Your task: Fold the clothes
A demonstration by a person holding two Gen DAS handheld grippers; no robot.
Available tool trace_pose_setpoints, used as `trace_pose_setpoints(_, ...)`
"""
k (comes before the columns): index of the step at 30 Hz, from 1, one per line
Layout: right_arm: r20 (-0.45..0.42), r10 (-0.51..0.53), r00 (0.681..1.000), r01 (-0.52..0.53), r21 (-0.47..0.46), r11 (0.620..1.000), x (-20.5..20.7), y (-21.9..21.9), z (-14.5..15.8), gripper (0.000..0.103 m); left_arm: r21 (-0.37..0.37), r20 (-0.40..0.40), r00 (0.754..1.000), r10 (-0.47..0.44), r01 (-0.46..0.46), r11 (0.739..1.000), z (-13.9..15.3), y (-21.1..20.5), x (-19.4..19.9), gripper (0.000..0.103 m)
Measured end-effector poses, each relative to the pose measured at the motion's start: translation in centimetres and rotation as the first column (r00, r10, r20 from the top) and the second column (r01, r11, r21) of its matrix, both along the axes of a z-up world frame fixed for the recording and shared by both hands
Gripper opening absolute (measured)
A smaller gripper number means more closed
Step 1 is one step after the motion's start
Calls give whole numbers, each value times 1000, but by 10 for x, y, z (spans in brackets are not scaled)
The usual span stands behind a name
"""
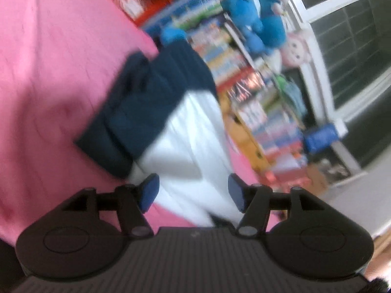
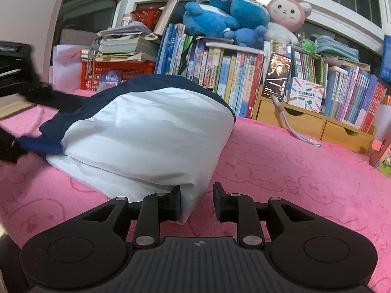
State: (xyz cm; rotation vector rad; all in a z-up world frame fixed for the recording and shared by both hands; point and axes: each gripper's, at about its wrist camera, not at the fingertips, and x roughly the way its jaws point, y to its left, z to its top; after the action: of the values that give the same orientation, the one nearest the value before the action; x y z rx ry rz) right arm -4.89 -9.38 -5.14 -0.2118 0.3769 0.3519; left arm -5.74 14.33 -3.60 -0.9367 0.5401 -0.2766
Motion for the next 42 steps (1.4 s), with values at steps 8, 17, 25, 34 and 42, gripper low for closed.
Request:
trace_pose_setpoints(8,20,-9,1000,8,36,999,-1,-3,2,26,-136,9,996,-85,86,987,-17,-23,29,71)
trace_pose_setpoints(17,25,-20,999,19,40,999,-2,-3,0,31,181,71,964,255,-264,947,-1,-33,16,23)
trace_pose_setpoints(25,34,-33,999,31,35,999,-2,-2,-2,32,-45,78,956,281,-278,959,-22,12,17,64)
trace_pose_setpoints(34,25,-34,999,33,25,999,-1,-1,-3,34,226,234,931,279,-331,916,17,-6,7,3)
trace_pose_setpoints(42,6,-27,1000,27,30,999,1,-2,-3,34,348,187,937,297,-345,871,2,-5,-13,4)
